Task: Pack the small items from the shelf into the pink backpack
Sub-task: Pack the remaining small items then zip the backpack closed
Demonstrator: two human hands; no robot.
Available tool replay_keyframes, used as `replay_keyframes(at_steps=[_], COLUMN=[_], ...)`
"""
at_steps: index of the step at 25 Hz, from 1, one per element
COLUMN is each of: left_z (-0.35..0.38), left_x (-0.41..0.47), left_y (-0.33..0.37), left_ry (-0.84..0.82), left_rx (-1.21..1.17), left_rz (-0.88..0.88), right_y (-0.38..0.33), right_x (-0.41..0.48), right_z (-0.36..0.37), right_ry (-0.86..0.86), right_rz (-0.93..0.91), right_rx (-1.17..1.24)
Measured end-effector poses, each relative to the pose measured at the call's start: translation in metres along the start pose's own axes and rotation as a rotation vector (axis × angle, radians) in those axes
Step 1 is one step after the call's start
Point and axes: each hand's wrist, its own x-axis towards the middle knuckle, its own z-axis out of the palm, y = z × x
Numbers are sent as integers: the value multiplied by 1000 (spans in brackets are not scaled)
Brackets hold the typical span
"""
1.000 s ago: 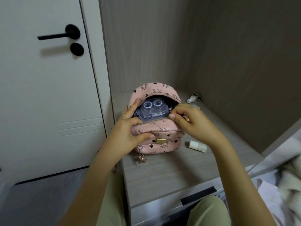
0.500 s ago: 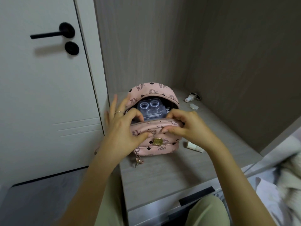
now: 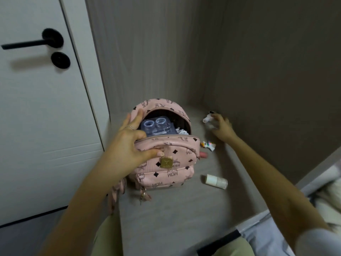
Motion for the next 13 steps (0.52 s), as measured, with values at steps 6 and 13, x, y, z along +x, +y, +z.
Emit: replay_keyframes(at_steps=[6,13], left_z=[0,4], left_x=[7,6], left_y=[-11,-16], left_ry=[-48,0], left_rx=[31,-48], left_rz=[33,35], right_y=[-1,-5], right_x=[91,90], right_z=[14,26], right_ry=[-201,-194], right_rz=[137,78], right_rx=[-271,-349])
